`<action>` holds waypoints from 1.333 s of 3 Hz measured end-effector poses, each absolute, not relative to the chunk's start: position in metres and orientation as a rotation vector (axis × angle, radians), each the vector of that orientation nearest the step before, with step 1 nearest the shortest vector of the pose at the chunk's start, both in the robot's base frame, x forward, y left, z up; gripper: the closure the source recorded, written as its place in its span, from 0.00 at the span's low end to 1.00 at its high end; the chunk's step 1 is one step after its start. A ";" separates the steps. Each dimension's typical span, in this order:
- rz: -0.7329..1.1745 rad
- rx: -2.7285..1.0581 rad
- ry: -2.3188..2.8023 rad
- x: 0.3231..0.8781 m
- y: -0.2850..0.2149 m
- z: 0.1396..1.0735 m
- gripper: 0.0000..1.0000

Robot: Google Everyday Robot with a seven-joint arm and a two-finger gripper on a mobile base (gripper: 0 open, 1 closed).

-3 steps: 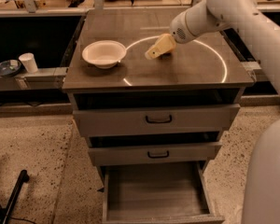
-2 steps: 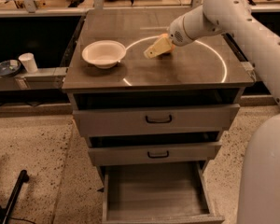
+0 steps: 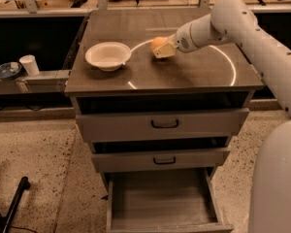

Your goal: Place orange into bottom drawer

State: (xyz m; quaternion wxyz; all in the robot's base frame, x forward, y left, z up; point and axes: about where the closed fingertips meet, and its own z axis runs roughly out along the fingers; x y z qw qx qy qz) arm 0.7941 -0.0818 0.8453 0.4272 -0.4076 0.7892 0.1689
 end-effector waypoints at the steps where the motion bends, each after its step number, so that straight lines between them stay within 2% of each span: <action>1: 0.523 -1.030 1.835 0.770 -0.082 0.867 0.96; 2: 0.654 -1.053 1.656 0.717 -0.089 0.898 1.00; 3: 0.693 -1.164 1.502 0.638 -0.088 0.925 1.00; 4: 0.721 -1.211 1.498 0.605 -0.085 0.904 1.00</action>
Offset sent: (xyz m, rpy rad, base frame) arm -0.1668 -0.0174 0.1126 0.3959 -0.3704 0.4271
